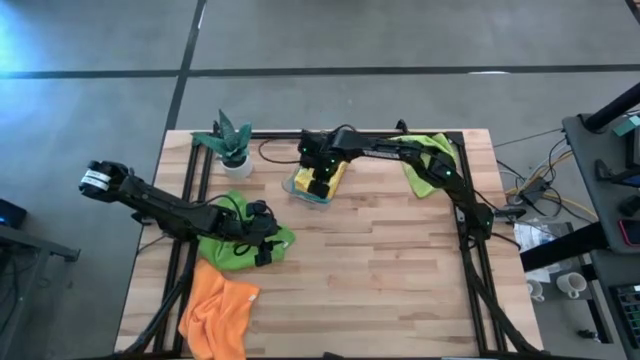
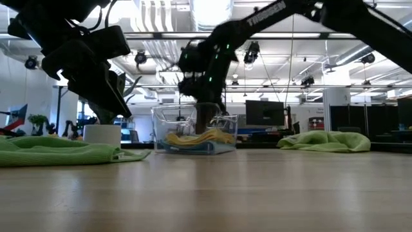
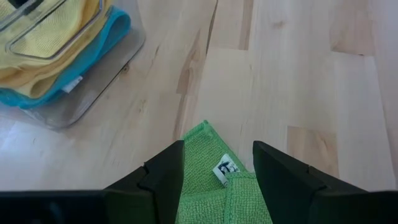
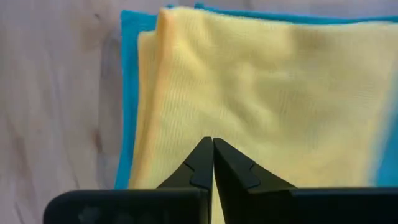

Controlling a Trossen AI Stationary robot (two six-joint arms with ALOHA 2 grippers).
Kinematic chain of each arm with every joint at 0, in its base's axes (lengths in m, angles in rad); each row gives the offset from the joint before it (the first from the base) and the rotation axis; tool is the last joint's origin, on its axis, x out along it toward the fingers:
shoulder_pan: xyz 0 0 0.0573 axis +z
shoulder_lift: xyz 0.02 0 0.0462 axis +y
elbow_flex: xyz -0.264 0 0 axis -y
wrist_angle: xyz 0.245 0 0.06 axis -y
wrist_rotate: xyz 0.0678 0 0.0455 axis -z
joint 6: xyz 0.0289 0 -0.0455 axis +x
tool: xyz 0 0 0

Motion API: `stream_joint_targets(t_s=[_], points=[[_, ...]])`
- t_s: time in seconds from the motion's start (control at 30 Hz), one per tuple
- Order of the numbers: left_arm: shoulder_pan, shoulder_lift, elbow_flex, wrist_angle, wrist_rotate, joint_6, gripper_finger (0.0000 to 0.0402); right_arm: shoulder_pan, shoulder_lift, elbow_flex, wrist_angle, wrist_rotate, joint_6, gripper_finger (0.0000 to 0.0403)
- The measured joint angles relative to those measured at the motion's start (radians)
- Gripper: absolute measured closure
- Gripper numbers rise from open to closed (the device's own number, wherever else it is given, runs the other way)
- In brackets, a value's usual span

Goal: Fold microfiber towels
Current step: Fold the light green microfiber cloth

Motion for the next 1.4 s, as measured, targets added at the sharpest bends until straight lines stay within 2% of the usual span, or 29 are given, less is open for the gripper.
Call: stream_joint_targets(t_s=[0.13,0.23,0.33,0.47,0.53,0.67,0.87,0.97,1.17,1.4], points=[[0.0,0.0,0.0,0.0,0.0,0.0,0.0227,0.015,-0.12,-0.015,-0.055,0.17,-0.039,0.0394],[0.0,0.0,0.0,0.0,0.0,-0.001,0.0227,0.018,-0.227,-0.08,-0.094,0.233,-0.048,0.0394],[0.0,0.0,0.0,-0.001,0.0,-0.002,0.0227,0.018,-0.358,-0.209,-0.111,0.259,-0.014,0.0394],[0.0,0.0,0.0,-0.001,0.003,-0.017,0.0227,0.018,-0.57,-0.449,-0.115,0.359,0.054,0.0394],[0.0,0.0,0.0,-0.001,0.003,-0.017,0.0227,0.017,-0.672,-0.566,-0.116,0.364,0.074,0.0394],[0.001,0.002,0.0,0.0,-0.007,-0.01,0.0227,0.025,-0.861,-0.785,-0.114,0.289,0.098,0.0389],[0.001,0.011,-0.001,0.001,-0.016,0.002,0.0227,0.026,-1.054,-1.06,-0.112,0.285,0.215,0.0331],[0.001,0.012,-0.001,0.0,-0.016,0.002,0.0227,0.023,-1.098,-1.159,-0.082,0.284,0.318,0.0304],[0.003,0.007,0.002,0.001,-0.023,0.003,0.0227,0.005,-1.078,-1.271,0.065,0.287,0.638,0.0302],[0.003,0.0,0.007,0.0,-0.028,-0.014,0.0227,-0.084,-0.91,-1.295,0.069,0.287,0.658,0.0293]])
